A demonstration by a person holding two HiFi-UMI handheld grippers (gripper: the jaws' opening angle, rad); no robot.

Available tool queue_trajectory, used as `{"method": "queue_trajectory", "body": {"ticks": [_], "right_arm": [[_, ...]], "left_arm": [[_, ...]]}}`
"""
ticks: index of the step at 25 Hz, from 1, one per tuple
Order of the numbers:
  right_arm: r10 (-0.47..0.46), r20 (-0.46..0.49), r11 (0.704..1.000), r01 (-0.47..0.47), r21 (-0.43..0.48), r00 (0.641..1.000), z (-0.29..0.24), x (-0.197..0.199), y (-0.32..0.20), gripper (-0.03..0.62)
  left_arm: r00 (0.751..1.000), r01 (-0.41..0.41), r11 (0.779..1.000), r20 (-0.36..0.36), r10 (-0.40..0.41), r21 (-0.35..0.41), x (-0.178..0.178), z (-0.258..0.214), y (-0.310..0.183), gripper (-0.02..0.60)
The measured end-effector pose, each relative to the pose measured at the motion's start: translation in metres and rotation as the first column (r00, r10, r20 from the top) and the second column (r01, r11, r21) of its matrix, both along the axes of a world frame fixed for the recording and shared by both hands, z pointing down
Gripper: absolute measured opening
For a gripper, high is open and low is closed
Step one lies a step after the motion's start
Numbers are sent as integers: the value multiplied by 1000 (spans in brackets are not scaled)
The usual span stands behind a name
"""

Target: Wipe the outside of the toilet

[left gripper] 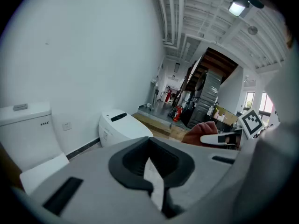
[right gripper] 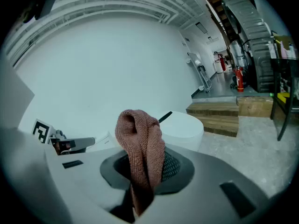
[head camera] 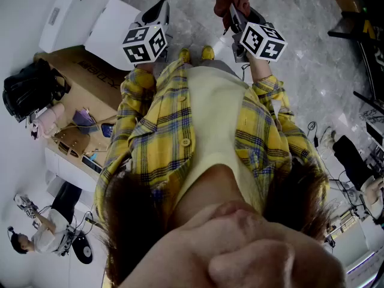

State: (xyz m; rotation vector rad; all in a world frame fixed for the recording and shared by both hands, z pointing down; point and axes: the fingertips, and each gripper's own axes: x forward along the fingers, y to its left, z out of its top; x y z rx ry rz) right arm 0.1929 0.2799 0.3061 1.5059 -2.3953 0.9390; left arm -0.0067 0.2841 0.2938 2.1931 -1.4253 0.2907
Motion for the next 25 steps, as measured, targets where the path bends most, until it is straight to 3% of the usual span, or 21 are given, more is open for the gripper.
{"method": "queue_trajectory", "body": {"ticks": [25], "right_arm": [[-34, 62, 998, 37, -46, 997, 25, 35, -52, 82]], "left_arm": [[998, 46, 998, 42, -45, -33, 34, 14, -37, 8]]}}
